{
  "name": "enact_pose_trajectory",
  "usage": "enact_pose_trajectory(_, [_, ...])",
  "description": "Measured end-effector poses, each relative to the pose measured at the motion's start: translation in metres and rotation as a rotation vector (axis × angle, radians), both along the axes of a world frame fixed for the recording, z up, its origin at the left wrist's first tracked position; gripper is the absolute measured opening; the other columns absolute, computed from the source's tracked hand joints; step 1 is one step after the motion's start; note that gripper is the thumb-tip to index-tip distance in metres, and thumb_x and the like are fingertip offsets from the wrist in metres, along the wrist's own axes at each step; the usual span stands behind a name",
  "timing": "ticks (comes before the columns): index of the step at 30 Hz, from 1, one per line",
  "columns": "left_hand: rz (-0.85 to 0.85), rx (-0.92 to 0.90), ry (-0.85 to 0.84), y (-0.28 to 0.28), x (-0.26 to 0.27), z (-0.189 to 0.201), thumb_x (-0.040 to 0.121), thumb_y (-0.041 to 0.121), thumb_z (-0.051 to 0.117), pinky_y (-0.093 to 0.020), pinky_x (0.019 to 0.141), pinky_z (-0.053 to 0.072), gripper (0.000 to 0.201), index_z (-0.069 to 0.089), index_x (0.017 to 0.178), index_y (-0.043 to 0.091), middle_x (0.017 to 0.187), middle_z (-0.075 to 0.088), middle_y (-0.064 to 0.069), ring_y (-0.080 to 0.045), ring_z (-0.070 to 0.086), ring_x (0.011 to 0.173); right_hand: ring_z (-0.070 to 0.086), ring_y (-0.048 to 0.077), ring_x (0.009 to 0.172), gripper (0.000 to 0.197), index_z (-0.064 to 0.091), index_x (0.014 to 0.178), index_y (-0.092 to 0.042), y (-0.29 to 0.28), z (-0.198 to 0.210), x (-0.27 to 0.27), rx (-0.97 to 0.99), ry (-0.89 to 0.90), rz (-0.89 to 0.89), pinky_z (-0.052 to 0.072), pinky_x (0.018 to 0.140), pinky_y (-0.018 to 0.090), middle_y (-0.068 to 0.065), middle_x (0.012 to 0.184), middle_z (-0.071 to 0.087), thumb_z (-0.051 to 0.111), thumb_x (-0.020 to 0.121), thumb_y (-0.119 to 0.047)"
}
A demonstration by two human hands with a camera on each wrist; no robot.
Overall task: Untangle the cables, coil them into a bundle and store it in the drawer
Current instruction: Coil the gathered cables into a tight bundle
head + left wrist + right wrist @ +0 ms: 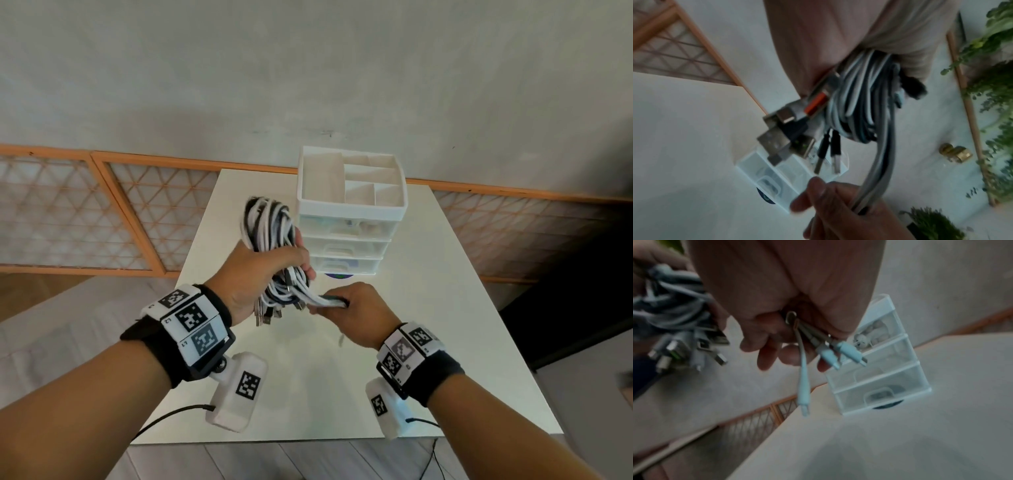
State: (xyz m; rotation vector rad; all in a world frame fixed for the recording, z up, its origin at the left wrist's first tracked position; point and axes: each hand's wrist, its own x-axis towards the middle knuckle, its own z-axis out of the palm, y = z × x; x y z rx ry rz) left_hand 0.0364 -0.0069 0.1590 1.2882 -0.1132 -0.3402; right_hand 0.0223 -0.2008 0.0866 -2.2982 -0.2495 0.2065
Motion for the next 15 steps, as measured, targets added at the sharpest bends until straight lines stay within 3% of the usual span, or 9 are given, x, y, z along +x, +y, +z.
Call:
enact_pose_trajectory(2, [-0.205, 0.167, -0.078, -0.004, -0.007, 0.003, 0.076, -0.001, 0.07, -0.036, 0.072, 0.056, 0.016, 0.063, 0.09, 0.002, 0.074, 0.064, -0.019, -0.029, 0.066, 0.071, 0.053, 0.013, 0.059, 0.012, 0.08, 0.085, -0.016, -0.001, 0.005, 0.003, -0.289, -0.016, 0.111, 0.045, 0.063, 0.026, 0.001, 0.068, 0.07, 0.069, 0.087, -0.021])
enact_pose_trajectory(4, [-0.399, 0.363, -0.13, -0.012, -0.011, 0.005, 0.078, 0.0, 0.073, -0.033, 0.074, 0.055, 0.014, 0.064, 0.088, 0.002, 0.078, 0.066, -0.016, -0.025, 0.067, 0.075, 0.054, 0.02, 0.066, 0.01, 0.076, 0.083, -0.022, 0.001, 0.016, 0.008, -0.54, -0.052, 0.125, 0.042, 0.065, 0.029, -0.006, 0.067, 0.062, 0.066, 0.083, -0.023])
enact_pose_trajectory(6, [-0.427, 0.545, -0.146, -0.02, -0.012, 0.004, 0.076, 0.007, 0.076, -0.029, 0.074, 0.053, 0.013, 0.066, 0.082, 0.011, 0.078, 0.069, -0.003, -0.016, 0.066, 0.076, 0.06, 0.025, 0.074, 0.006, 0.067, 0.081, -0.025, 0.002, 0.025, 0.015, -0.628, -0.152, 0.112, 0.04, 0.063, 0.03, -0.003, 0.074, 0.06, 0.061, 0.08, -0.027])
enact_pose_trajectory(8, [-0.329, 0.676, -0.151, -0.025, -0.01, -0.001, 0.072, 0.013, 0.077, -0.032, 0.074, 0.054, 0.015, 0.068, 0.082, 0.019, 0.08, 0.071, 0.001, -0.016, 0.067, 0.079, 0.062, 0.029, 0.075, 0.006, 0.049, 0.074, -0.025, 0.002, 0.034, 0.021, -0.54, -0.22, 0.122, 0.04, 0.061, 0.031, -0.002, 0.075, 0.058, 0.053, 0.078, -0.028])
enact_pose_trajectory(11, [-0.238, 0.631, -0.07, -0.028, -0.011, -0.01, 0.069, 0.018, 0.077, -0.043, 0.083, 0.056, 0.026, 0.069, 0.092, 0.011, 0.091, 0.073, -0.014, -0.023, 0.07, 0.083, 0.059, 0.027, 0.065, 0.03, 0.038, 0.098, -0.025, 0.0, 0.045, 0.024, -0.359, -0.226, 0.115, 0.043, 0.054, 0.035, 0.003, 0.076, 0.061, 0.06, 0.08, -0.017])
enact_pose_trajectory(15, [-0.255, 0.431, 0.03, -0.026, -0.016, -0.012, 0.067, 0.013, 0.08, -0.045, 0.089, 0.055, 0.043, 0.066, 0.106, 0.0, 0.1, 0.072, -0.023, -0.03, 0.07, 0.091, 0.06, 0.028, 0.063, 0.048, 0.031, 0.109, -0.019, 0.004, 0.049, 0.023, -0.429, -0.223, 0.144, 0.052, 0.054, 0.043, 0.007, 0.072, 0.06, 0.066, 0.077, -0.009])
